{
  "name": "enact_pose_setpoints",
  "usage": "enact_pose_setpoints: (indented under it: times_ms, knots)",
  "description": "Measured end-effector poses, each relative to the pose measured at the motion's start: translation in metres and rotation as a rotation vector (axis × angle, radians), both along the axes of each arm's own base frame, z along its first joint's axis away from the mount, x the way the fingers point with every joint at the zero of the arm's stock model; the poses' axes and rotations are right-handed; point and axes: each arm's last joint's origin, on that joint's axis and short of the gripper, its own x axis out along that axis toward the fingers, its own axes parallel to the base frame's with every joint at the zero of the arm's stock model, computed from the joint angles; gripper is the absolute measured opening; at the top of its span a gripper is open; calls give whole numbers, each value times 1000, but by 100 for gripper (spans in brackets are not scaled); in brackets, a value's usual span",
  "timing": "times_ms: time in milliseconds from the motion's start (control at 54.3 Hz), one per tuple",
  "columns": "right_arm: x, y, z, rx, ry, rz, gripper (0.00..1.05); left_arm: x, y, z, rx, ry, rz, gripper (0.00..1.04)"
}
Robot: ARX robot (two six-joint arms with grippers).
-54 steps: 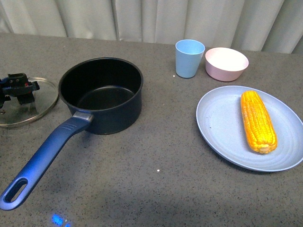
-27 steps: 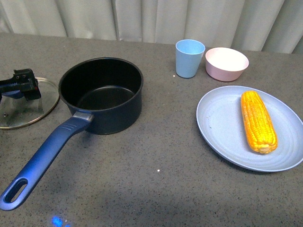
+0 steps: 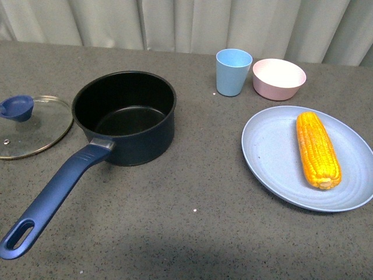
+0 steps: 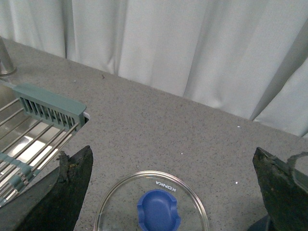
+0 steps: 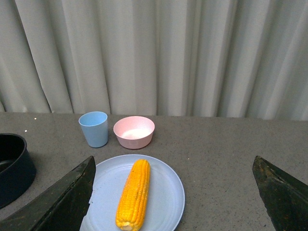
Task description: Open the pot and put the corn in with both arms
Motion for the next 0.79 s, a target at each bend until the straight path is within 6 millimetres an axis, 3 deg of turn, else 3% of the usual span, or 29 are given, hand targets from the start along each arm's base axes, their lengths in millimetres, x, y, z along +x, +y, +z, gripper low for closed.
enact_pose_setpoints:
  times_ms: [240, 295, 369, 737, 792]
  knots:
    - [0, 0, 0, 0, 0, 0, 96, -28, -6, 17, 10, -12, 3, 98]
    - [0, 0, 0, 0, 0, 0, 96, -37, -11, 16, 56, -79, -183, 84]
    - [0, 0, 0, 0, 0, 0, 96, -55, -20, 14, 82, -89, -259, 66]
    - [0, 0, 0, 0, 0, 0, 96, -103, -35, 0, 100, -84, -262, 5]
    - [0, 0, 0, 0, 0, 0, 96, -108, -38, 1, 105, -87, -240, 4]
